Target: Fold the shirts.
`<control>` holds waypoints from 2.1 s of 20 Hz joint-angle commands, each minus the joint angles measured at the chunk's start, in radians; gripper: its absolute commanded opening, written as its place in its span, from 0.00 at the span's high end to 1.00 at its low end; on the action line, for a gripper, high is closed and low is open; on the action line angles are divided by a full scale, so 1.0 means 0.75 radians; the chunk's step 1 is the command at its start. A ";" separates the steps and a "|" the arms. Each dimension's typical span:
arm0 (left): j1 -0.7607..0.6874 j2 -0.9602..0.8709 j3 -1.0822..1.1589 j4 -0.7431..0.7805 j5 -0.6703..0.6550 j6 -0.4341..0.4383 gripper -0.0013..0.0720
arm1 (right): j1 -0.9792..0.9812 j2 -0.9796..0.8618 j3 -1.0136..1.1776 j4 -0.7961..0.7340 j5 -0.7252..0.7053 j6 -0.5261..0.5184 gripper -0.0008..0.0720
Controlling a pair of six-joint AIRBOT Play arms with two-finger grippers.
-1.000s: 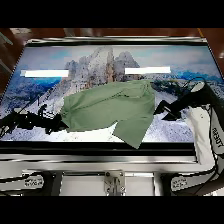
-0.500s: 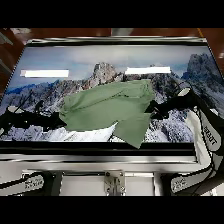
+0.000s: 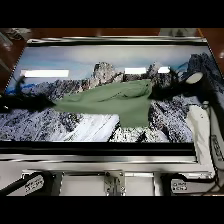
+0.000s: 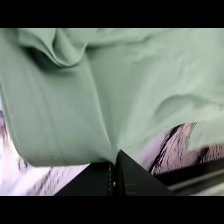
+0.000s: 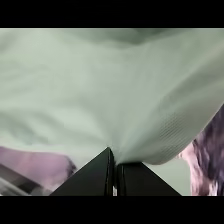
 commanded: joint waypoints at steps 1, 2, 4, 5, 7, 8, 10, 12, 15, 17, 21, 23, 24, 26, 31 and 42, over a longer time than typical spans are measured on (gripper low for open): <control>-0.006 0.217 0.528 0.001 0.038 0.140 0.93 | -0.013 0.340 0.308 0.007 0.021 -0.143 0.92; -0.006 0.276 0.711 0.001 0.098 0.140 0.92 | -0.015 0.464 0.412 -0.020 -0.056 -0.143 0.92; -0.006 0.376 0.983 -0.001 0.242 0.123 0.92 | -0.014 0.693 0.543 -0.120 -0.264 -0.111 0.92; -0.007 0.421 1.068 -0.001 0.301 0.067 0.92 | -0.015 0.808 0.577 -0.214 -0.367 -0.011 0.92; -0.007 0.500 1.137 0.001 0.322 -0.022 0.92 | -0.015 0.993 0.586 -0.369 -0.444 0.173 0.92; -0.007 0.547 1.135 0.003 0.308 -0.043 0.92 | -0.015 1.066 0.586 -0.424 -0.423 0.201 0.92; -0.007 0.617 1.135 0.081 0.235 -0.085 0.92 | -0.015 1.166 0.586 -0.506 -0.349 0.252 0.92; -0.007 0.661 1.135 0.201 0.123 -0.154 0.92 | -0.015 1.218 0.586 -0.554 -0.244 0.306 0.92; -0.007 0.667 1.121 0.326 -0.155 -0.244 0.92 | -0.015 1.217 0.586 -0.593 0.026 0.308 0.92; -0.007 0.665 1.044 0.346 -0.303 -0.246 0.92 | -0.015 1.166 0.586 -0.636 0.206 0.308 0.92; -0.007 0.656 0.723 0.354 -0.339 -0.246 0.92 | -0.015 0.936 0.585 -0.695 0.479 0.316 0.92; -0.007 0.615 0.532 0.363 -0.335 -0.245 0.92 | -0.014 0.761 0.585 -0.694 0.565 0.325 0.92; -0.007 0.580 0.449 0.372 -0.324 -0.245 0.92 | -0.014 0.660 0.585 -0.694 0.562 0.327 0.92; -0.007 0.473 0.306 0.385 -0.238 -0.241 0.92 | -0.014 0.453 0.585 -0.693 0.463 0.332 0.92; -0.007 0.051 0.245 0.381 0.025 -0.241 0.92 | -0.011 -0.058 0.585 -0.483 0.073 0.408 0.92; -0.071 -0.541 0.245 0.099 0.105 -0.247 0.65 | -0.011 -0.542 0.585 -0.018 0.002 0.443 0.43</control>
